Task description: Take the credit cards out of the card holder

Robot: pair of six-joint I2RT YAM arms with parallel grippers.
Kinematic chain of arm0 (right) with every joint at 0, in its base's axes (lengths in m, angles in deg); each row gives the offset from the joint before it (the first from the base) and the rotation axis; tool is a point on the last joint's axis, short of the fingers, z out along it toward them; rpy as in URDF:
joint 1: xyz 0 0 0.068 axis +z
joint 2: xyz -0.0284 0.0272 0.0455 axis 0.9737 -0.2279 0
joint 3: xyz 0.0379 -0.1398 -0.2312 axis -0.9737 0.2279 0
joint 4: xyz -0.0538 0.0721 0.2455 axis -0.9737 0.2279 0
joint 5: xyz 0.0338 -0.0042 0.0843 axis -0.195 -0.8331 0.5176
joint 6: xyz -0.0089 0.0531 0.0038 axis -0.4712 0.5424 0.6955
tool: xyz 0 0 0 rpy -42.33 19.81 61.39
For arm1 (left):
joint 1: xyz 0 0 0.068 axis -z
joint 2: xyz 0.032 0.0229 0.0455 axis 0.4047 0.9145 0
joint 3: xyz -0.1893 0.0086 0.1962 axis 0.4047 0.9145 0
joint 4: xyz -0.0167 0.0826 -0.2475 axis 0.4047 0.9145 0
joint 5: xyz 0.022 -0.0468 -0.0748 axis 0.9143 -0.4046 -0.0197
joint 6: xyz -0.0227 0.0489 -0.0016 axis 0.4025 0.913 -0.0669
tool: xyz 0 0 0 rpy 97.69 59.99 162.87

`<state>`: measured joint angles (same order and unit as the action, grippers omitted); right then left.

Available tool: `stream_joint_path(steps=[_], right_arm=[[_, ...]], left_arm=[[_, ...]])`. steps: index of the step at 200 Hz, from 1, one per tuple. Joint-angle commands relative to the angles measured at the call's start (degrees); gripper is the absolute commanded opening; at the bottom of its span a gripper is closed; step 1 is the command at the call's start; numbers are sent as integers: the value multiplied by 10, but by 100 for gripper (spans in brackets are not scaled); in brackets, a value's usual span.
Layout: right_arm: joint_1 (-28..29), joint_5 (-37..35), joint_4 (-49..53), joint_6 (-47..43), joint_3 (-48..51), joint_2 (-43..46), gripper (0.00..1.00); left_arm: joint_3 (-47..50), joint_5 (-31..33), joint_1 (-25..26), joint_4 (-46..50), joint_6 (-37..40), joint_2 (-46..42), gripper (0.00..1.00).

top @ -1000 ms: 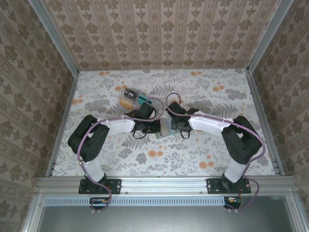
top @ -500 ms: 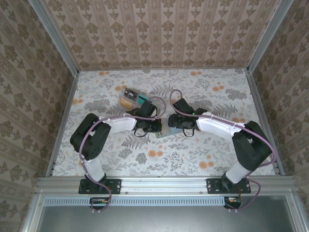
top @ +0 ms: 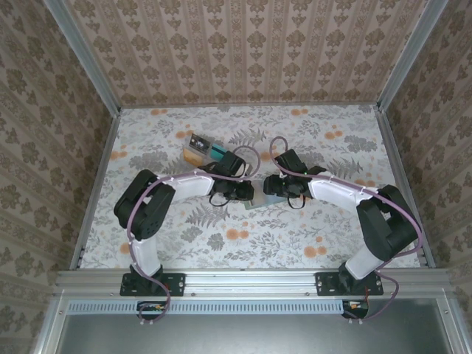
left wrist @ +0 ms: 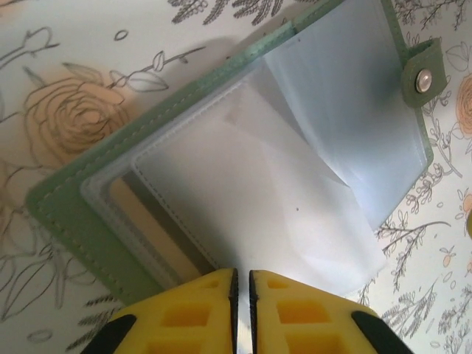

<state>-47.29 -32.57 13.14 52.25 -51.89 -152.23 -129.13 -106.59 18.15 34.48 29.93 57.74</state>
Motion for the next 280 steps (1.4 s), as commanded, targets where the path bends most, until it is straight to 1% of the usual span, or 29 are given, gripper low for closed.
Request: stream_joint_path(steps=[1, 15, 21, 44, 67, 75, 116, 162, 223, 253, 280], right_arm=[[21, -15, 45, -32, -30, 9, 57], [40, -25, 65, -46, -54, -9, 57], [48, -27, 73, -53, -67, -20, 57], [76, -36, 107, -76, -118, -69, 57], [92, -41, 132, -94, -164, -118, 58], [95, -41, 155, -99, -177, -133, 58], [108, -59, 197, -114, -225, -185, 62], [109, -83, 217, -106, -239, -214, 63], [109, -38, 200, -109, -227, -228, 70], [109, -40, 203, -108, -228, -235, 70], [108, -39, 200, -105, -225, -235, 64]], left_arm=[[3, 3, -20, 29, -24, -72, 25], [22, 20, -35, 39, -49, -102, 32], [32, 31, -40, 43, -57, -116, 32], [69, 64, -57, 53, -79, -158, 33], [98, 86, -73, 59, -102, -187, 33], [109, 91, -77, 56, -109, -196, 33], [134, 105, -92, 49, -124, -224, 33], [135, 98, -98, 43, -123, -220, 34], [137, 101, -99, 38, -121, -218, 33], [138, 101, -99, 39, -121, -214, 34], [137, 97, -99, 39, -121, -213, 33]])
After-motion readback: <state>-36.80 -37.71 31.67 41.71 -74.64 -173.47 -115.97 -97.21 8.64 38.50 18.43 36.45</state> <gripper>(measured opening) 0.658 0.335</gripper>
